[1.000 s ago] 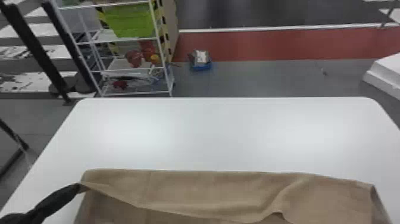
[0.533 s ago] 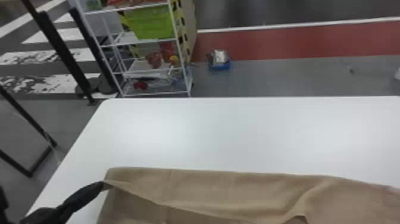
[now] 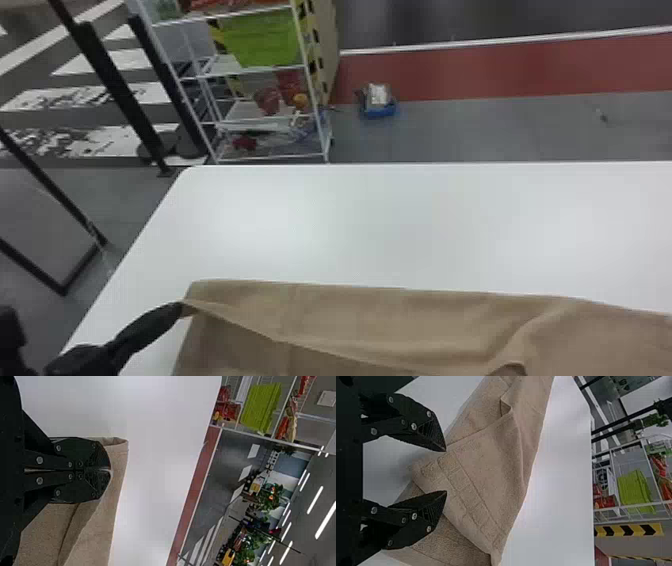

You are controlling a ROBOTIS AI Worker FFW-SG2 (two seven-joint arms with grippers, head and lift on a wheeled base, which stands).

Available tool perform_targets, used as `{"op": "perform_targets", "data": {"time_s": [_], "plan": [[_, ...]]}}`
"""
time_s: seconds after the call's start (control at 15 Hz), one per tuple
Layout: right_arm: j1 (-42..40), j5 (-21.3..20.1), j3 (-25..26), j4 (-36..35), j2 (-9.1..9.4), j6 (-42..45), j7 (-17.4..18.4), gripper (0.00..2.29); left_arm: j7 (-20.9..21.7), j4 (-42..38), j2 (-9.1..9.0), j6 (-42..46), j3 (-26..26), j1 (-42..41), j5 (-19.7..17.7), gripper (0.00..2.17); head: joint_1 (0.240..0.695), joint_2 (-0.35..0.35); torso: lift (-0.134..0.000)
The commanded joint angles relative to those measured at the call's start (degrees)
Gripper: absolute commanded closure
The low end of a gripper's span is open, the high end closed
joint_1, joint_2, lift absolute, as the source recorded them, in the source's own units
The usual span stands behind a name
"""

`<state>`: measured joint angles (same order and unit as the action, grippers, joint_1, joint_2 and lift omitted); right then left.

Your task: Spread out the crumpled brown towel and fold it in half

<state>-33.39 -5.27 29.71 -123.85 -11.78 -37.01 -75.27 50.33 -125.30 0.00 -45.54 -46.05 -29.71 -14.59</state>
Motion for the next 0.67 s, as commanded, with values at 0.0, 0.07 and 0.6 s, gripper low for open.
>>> {"op": "perform_targets", "data": {"time_s": [0.0,0.07,0.6], "plan": [[-0.6,-2.8,-0.5,-4.0,0.01,0.5,0.0,0.61,-0.1,-0.4,-0.15,-0.3,-0.1,0.0,0.1,1.33,0.695,0.227,-0.124],[-0.7,-3.3,-0.5,-5.4,-0.26,0.5,-0.3,0.61,-0.1,-0.6,-0.15,-0.6,-0.2,0.0,0.2,1.33,0.695,0.229,-0.124],[-0.4,-14.2,-4.1,-9.1,-7.73,0.0,-3.1,0.61,-1.2,-2.8,-0.15,-3.3,1.8,-0.1,3.5,1.33,0.695,0.218,-0.124]]}}
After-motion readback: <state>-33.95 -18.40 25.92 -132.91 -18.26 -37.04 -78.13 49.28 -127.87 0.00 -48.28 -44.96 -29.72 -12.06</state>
